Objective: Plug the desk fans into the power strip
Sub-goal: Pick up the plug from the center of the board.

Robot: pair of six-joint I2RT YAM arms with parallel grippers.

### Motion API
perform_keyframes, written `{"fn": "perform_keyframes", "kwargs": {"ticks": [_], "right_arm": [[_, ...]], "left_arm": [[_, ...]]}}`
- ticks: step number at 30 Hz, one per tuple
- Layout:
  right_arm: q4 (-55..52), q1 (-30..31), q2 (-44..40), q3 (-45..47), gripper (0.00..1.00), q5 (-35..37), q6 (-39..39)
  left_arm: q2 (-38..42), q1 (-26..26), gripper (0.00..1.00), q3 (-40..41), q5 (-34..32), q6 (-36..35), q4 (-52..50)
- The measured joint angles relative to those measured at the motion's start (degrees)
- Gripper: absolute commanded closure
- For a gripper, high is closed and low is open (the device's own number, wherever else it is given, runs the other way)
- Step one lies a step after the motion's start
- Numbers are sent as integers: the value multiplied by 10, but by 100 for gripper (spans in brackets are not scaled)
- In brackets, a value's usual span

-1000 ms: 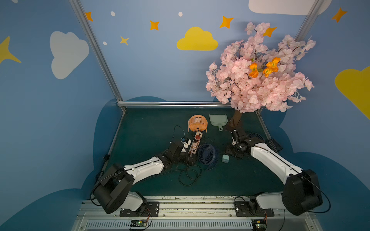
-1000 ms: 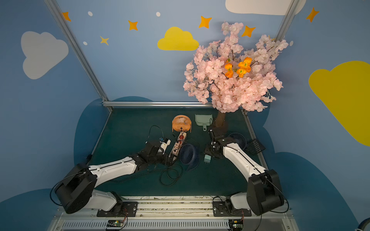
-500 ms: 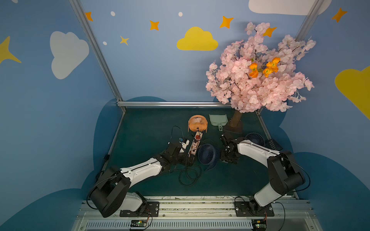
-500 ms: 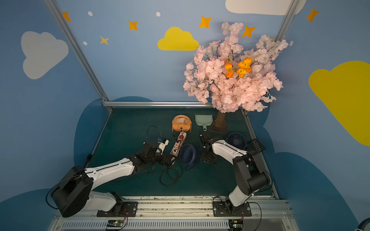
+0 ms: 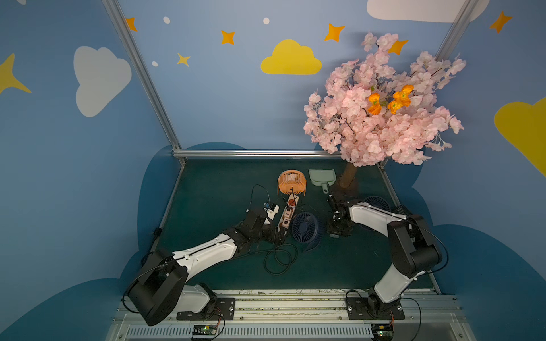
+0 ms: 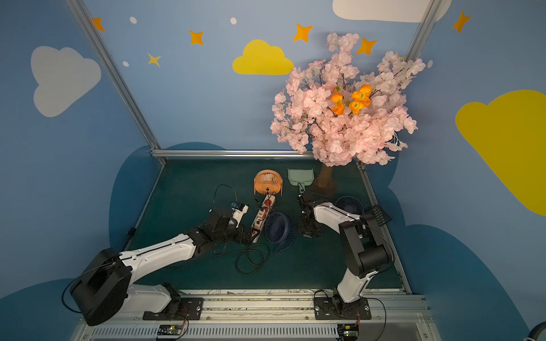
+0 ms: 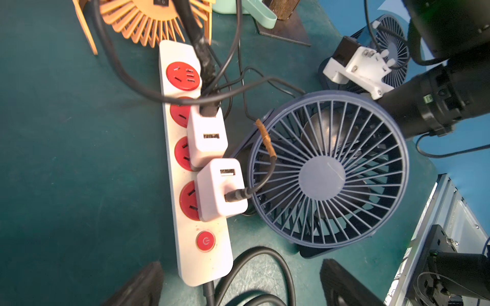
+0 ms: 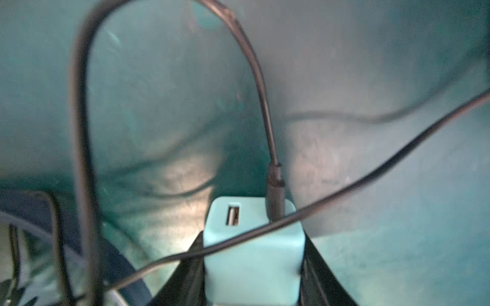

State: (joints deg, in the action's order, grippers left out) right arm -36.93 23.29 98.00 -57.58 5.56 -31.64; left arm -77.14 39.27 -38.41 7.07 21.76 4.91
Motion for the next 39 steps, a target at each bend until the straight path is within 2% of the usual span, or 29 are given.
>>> {"fn": "perform_keyframes", "kwargs": {"ticks": [4,12,15,20,28,39], "right_arm": [[-12,-3,-28,-3,71,-2,3],[-46,20,-236,-7,74,-42,-74],[-36,49,-275,-7,75,-59,-123],[11,84,-283,-6,75,-90,-199],[56,98,-283,-6,75,-134,-259],[75,113,-282,-2,75,-157,-277]], "left_arm": [[0,29,5,-26,-1,-7,0],[-55,136,6,-116,9,44,64],[-91,144,6,-133,28,86,94],[-129,144,11,-134,40,146,118],[-132,137,34,-130,32,194,154],[-132,124,73,-124,21,210,192]]}}
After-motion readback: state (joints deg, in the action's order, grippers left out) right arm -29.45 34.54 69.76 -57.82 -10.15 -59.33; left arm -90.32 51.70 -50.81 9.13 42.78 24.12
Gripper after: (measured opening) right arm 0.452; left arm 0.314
